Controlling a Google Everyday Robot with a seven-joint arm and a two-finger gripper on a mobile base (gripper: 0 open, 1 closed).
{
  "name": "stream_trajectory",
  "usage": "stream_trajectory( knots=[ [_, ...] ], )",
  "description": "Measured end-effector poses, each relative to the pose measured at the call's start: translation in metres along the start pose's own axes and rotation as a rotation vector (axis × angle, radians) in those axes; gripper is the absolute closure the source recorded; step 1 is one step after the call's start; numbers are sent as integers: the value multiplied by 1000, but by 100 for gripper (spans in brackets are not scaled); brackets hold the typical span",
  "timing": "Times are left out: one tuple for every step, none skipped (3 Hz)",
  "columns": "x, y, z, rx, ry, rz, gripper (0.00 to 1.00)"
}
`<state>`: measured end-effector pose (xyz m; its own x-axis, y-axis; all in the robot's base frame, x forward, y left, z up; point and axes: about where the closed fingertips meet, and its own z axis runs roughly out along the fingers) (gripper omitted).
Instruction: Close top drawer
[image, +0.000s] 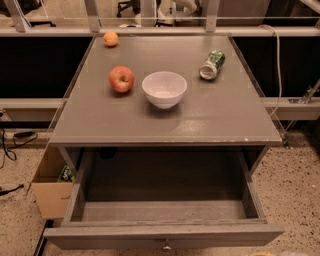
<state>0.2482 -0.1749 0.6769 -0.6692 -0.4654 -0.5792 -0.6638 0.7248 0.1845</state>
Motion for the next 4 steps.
stream_trajectory(
  knots=[
    [-6,0,11,-10,-42,-35,100],
    [-13,0,23,-27,-69,-74,100],
    [-16,1,36,-50,-77,-101,100],
    [-18,1,51,-71,-76,-120,100]
  ],
)
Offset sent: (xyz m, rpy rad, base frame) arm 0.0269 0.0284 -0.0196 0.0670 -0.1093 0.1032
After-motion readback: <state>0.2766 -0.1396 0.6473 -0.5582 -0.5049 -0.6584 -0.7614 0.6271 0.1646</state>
